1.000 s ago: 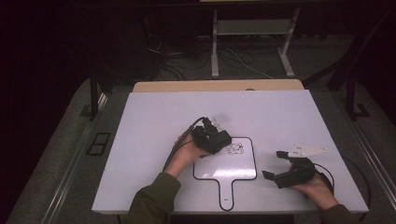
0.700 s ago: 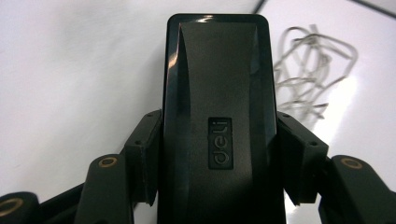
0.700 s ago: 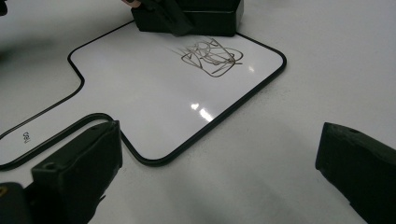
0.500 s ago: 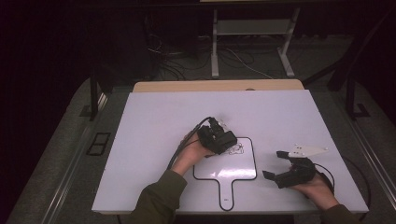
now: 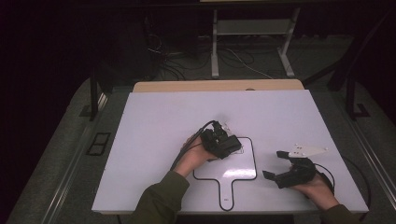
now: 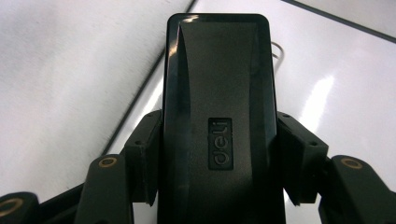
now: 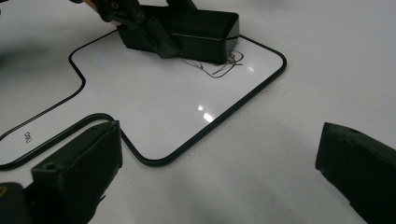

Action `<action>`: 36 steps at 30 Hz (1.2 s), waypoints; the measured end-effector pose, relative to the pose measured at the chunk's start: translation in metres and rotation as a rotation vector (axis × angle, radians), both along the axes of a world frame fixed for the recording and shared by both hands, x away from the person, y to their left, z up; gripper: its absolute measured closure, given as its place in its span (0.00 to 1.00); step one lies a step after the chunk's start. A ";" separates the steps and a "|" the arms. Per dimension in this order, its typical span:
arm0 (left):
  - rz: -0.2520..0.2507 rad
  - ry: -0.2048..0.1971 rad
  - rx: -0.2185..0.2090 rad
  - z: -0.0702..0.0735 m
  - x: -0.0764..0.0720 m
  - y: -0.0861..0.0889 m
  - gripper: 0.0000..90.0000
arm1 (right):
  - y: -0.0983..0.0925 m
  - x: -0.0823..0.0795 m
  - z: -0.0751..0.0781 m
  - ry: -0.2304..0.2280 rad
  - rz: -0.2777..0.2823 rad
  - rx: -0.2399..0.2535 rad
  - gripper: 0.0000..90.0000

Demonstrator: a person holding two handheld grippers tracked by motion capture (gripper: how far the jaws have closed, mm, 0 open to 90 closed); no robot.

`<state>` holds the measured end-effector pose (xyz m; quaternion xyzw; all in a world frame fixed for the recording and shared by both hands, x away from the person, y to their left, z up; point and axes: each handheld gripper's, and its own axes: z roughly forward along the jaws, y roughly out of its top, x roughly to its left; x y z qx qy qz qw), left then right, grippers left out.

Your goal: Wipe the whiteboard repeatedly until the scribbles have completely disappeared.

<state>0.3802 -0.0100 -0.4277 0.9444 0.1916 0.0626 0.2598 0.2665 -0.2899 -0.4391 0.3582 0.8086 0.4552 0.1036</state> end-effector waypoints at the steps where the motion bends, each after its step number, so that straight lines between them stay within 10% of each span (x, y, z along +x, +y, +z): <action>1: 0.002 -0.002 0.002 0.000 0.002 -0.001 0.44 | 0.000 0.000 0.000 0.000 0.000 0.000 0.00; 12: 0.023 0.027 -0.028 -0.001 0.019 -0.004 0.44 | -0.001 0.000 0.000 0.003 -0.001 0.005 0.00; 27: -0.074 -0.001 0.003 0.000 -0.010 -0.021 0.44 | -0.001 0.000 0.001 0.001 -0.002 0.004 0.00; 36: -0.059 -0.001 -0.002 0.000 0.002 -0.026 0.44 | -0.001 0.000 0.000 0.001 -0.003 0.004 0.00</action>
